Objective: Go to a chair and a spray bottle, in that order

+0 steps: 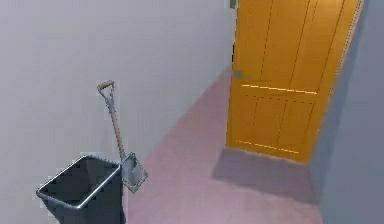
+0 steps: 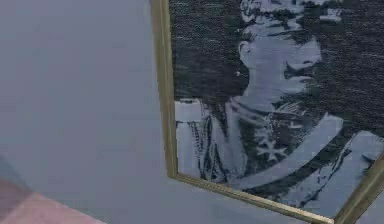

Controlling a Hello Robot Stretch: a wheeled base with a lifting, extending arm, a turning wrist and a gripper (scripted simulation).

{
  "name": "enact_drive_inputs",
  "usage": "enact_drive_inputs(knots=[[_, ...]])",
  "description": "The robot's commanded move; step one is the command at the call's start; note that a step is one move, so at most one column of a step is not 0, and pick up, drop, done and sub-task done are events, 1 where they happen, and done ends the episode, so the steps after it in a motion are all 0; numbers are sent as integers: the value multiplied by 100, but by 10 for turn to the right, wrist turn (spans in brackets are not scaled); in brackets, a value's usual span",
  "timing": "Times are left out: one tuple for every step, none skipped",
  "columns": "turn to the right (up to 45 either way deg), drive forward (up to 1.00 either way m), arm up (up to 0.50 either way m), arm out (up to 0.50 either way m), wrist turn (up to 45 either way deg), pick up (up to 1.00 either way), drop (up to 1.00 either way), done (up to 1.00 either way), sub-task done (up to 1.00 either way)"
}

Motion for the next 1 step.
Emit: enact_drive_inputs(knots=[[0, 100, 0, 0, 0, 0, 0, 0, 0]])
